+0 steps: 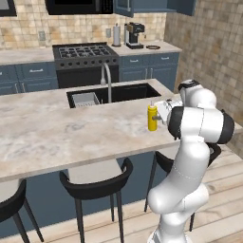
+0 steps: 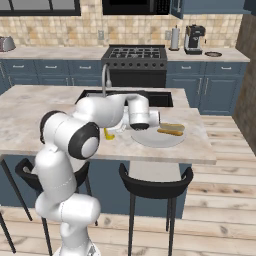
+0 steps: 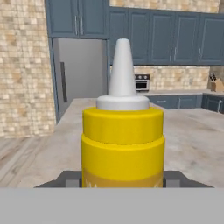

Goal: Move the hot dog bun to the plate on the dining table and place the condiment next to that plate. Then navigate to the fridge and take the sausage and place it on the plate as well.

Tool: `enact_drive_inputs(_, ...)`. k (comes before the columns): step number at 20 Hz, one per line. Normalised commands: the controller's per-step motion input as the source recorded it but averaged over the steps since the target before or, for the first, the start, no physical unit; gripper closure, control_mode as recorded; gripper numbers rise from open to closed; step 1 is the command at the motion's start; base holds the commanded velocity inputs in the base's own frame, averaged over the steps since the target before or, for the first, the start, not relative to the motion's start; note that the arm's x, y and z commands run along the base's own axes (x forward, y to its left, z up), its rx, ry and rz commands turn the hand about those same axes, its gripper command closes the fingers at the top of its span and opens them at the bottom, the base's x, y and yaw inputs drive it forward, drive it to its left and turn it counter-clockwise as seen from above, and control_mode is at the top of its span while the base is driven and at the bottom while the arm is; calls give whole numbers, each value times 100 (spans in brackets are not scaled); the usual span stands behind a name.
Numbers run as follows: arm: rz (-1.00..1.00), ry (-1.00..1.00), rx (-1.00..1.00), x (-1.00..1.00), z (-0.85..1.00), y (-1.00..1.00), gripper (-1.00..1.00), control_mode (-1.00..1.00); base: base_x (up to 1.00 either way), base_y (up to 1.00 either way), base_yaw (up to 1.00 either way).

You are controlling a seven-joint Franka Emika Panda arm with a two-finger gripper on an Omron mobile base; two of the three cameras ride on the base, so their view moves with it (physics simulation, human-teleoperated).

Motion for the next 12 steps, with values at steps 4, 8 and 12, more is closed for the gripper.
enact_drive_inputs(4, 0, 0, 0, 18, -21, -1, 100, -100, 0, 0, 0)
enact_drive_inputs(8, 0, 0, 0, 20, -21, -2, 100, -100, 0, 0, 0)
enact_drive_inputs(12, 0, -1, 0, 22, -21, -3, 100, -100, 0, 0, 0)
